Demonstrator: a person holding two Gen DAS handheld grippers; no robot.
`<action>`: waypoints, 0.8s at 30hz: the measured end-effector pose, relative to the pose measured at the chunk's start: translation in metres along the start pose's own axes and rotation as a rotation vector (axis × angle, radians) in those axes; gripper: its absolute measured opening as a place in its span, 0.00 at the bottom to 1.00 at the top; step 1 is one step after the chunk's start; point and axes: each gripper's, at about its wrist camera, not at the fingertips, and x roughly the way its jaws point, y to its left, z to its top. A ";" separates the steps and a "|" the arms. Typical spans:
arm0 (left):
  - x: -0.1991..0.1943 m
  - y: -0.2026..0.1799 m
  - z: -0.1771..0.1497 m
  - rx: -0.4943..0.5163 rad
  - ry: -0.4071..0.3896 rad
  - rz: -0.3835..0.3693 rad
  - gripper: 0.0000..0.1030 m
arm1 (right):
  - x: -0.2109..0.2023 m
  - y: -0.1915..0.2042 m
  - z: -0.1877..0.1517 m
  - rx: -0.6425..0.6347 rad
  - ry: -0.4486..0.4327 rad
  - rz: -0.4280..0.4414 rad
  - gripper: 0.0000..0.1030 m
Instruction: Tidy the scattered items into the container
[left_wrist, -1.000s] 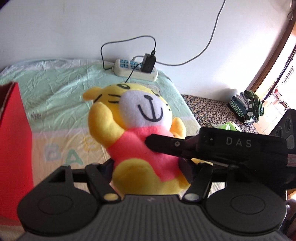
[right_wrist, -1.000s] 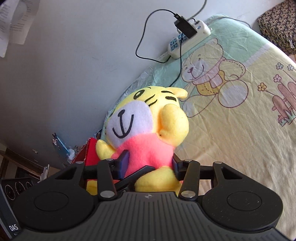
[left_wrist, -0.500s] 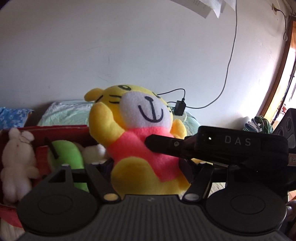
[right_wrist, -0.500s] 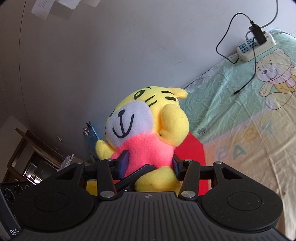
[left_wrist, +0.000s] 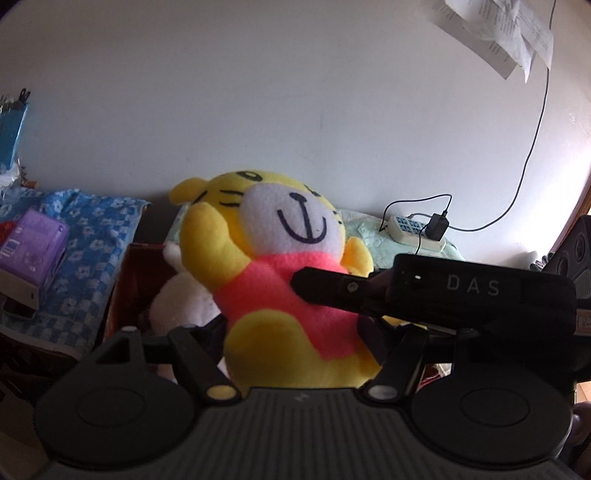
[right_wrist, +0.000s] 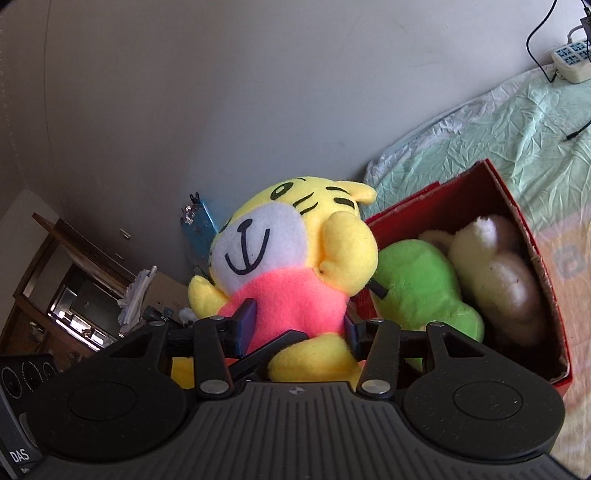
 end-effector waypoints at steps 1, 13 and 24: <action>0.006 0.007 -0.002 -0.015 0.029 -0.006 0.69 | 0.004 0.000 -0.003 0.010 0.021 -0.030 0.49; 0.061 0.019 -0.006 -0.051 0.180 -0.140 0.75 | -0.003 -0.023 -0.007 0.094 0.025 -0.176 0.49; 0.069 0.051 -0.017 0.031 0.223 -0.123 0.79 | 0.039 0.009 -0.026 0.001 0.127 -0.216 0.52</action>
